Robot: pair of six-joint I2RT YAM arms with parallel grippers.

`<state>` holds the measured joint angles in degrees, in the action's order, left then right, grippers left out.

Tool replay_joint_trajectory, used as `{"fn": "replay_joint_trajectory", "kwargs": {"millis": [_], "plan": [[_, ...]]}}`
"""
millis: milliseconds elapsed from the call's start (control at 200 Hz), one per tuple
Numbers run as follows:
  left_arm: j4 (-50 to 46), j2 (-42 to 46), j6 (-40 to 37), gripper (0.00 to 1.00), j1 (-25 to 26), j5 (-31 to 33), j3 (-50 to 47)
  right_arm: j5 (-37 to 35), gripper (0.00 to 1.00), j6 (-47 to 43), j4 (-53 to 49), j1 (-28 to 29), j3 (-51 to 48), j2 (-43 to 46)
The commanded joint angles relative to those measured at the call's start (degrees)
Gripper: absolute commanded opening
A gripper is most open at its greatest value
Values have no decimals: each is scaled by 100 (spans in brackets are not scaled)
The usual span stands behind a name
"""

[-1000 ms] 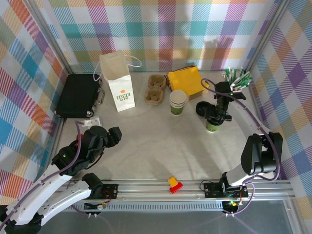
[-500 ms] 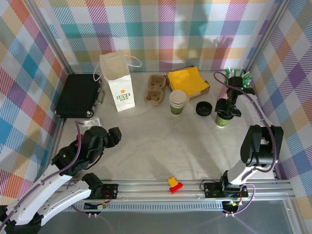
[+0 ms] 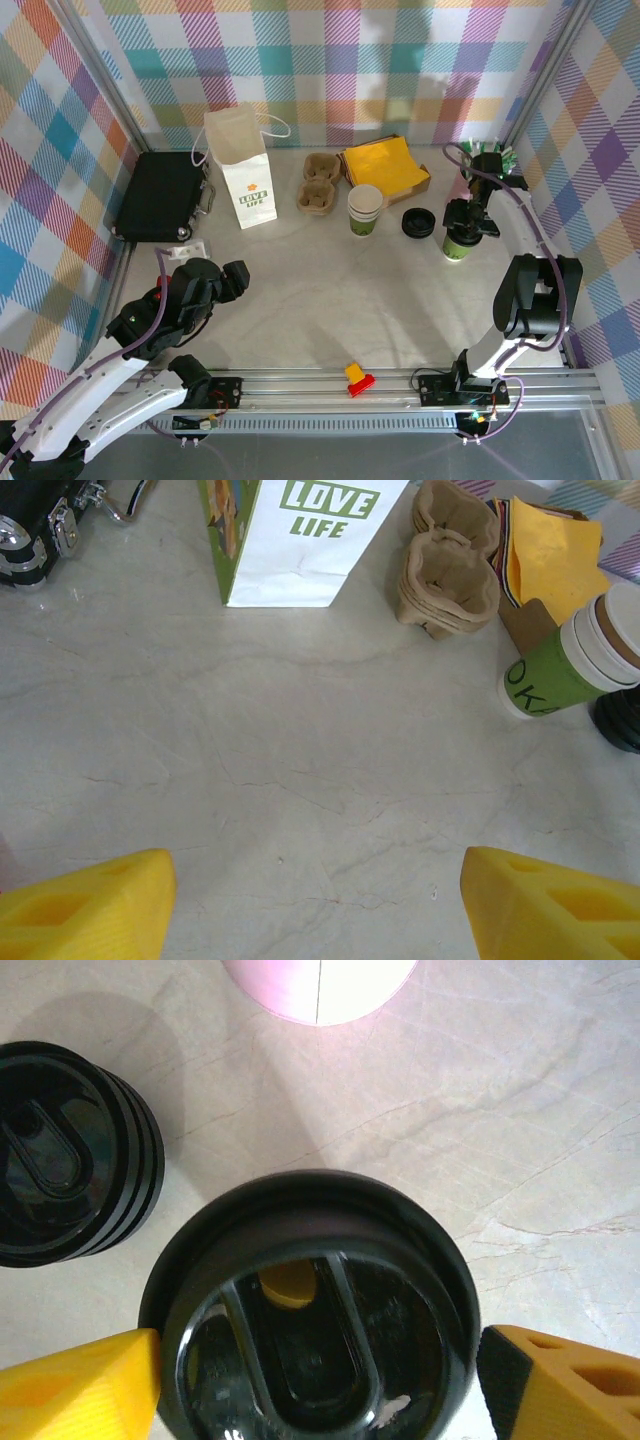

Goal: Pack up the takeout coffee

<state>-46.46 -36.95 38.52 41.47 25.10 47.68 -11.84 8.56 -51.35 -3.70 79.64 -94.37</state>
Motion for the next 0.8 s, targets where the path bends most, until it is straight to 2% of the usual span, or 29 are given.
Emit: {"fn": "replay_joint_trajectory", "kwargs": {"millis": [0,155,285,365,480,665,795], "plan": [[-65,31,-49,75,-52,21,172,-64,84,-143,-374,-47,366,138],[-74,30,-49,75,-55,-8,221,-1,85,-172,-674,-54,696,416],[-59,-24,-63,76,-56,-22,293,433,86,-134,-844,-53,851,841],[10,-119,-81,76,-56,-87,342,978,87,-60,-828,-53,866,1199],[183,-370,-132,76,-52,-277,424,2190,88,193,-604,-51,686,1820],[513,-1053,-273,75,-53,-647,677,4014,96,787,255,-52,-103,2756],[834,-1692,-413,74,-52,-970,891,5864,99,1410,1445,-52,-903,3109]]}}
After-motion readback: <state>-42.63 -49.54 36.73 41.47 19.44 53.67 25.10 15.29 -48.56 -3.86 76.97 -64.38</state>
